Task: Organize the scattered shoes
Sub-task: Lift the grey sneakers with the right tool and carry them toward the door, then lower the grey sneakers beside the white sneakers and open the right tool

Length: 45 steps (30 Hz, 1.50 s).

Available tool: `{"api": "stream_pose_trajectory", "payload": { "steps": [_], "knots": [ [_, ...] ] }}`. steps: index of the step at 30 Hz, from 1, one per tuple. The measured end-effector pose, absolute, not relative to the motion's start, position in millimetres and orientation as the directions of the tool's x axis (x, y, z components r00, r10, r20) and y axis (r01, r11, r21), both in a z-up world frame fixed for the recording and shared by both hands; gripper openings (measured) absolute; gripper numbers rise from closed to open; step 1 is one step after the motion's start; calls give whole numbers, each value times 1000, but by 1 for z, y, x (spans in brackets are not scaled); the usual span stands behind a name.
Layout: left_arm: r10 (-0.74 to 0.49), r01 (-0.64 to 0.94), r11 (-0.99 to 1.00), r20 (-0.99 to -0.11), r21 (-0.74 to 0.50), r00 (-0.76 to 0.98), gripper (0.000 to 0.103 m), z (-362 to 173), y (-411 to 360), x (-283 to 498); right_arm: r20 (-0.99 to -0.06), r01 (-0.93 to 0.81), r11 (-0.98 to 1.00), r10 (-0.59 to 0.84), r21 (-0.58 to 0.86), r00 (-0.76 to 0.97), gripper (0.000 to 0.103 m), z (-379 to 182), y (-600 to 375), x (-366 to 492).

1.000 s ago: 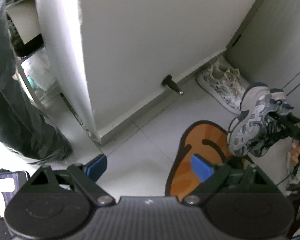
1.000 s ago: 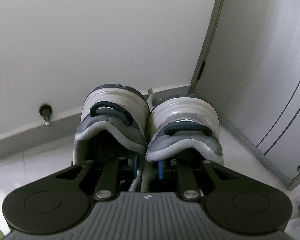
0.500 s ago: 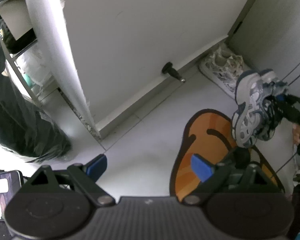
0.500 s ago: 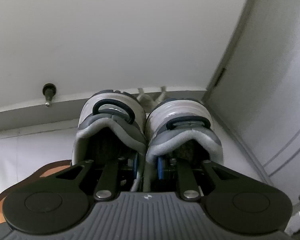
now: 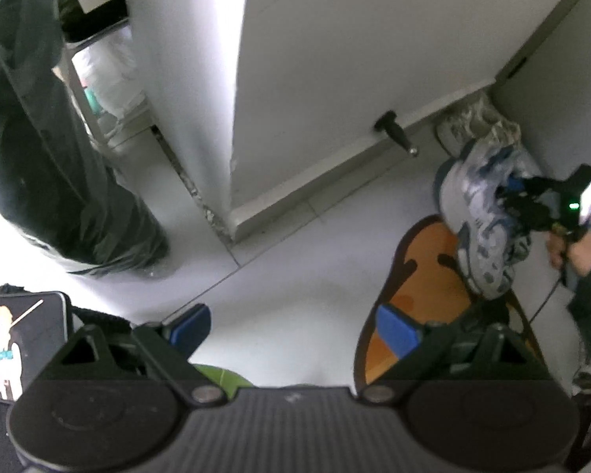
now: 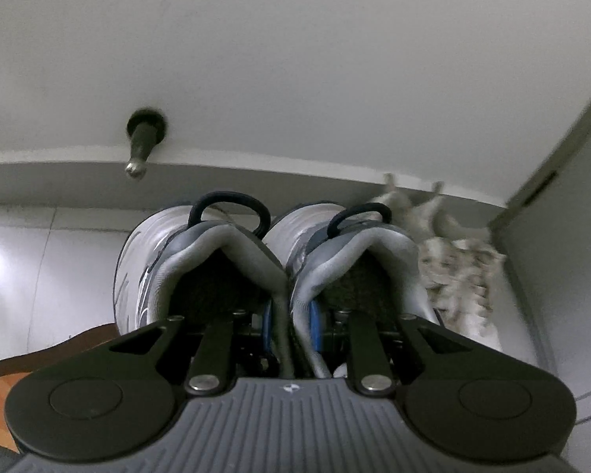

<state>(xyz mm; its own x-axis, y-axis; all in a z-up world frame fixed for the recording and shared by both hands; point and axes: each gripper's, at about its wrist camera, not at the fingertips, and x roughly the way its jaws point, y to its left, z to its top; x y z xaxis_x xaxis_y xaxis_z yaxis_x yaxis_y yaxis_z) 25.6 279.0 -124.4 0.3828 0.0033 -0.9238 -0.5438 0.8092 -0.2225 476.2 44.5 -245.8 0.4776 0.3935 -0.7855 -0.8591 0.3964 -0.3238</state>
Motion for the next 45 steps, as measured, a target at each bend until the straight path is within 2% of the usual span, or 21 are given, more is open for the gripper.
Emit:
{"api": "stream_pose_trajectory", "payload": {
  "steps": [9, 22, 26, 28, 31, 33, 35, 36, 38, 42, 45],
  "knots": [
    [-27, -531, 810, -920, -250, 391, 93, -123, 278, 23, -806, -868, 244, 326, -433, 494, 21, -281, 84, 489],
    [-16, -567, 788, -928, -240, 371, 93, -129, 289, 16, -829, -887, 75, 329, -455, 453, 23, -284, 131, 506],
    [-16, -563, 791, -929, -238, 370, 93, -128, 287, 16, -848, -902, 141, 308, -409, 432, 29, -277, 128, 512],
    [-11, -555, 798, -926, -235, 376, 93, -126, 284, 17, -840, -894, 159, 306, -419, 448, 34, -276, 127, 508],
    [-6, -537, 811, -921, -232, 389, 93, -121, 279, 16, -825, -881, 223, 314, -416, 469, 35, -269, 121, 503],
    [-4, -530, 816, -919, -231, 395, 93, -119, 277, 16, -799, -864, 261, 333, -432, 500, 39, -260, 115, 499],
    [-3, -523, 820, -916, -232, 402, 93, -117, 275, 16, -749, -828, 337, 364, -449, 554, 54, -239, 103, 495],
    [2, -519, 824, -914, -229, 407, 93, -115, 275, 16, -735, -819, 379, 380, -430, 562, 59, -229, 98, 495],
    [19, -508, 834, -908, -216, 418, 93, -112, 273, 17, -717, -804, 451, 402, -387, 570, 74, -219, 89, 491],
    [73, -470, 868, -895, -160, 440, 93, -108, 261, 21, -703, -764, 576, 412, -292, 580, 78, -205, 58, 481],
    [36, -427, 888, -902, -168, 430, 93, -106, 254, 26, -704, -723, 637, 383, -268, 598, 79, -209, 45, 466]
  ]
}}
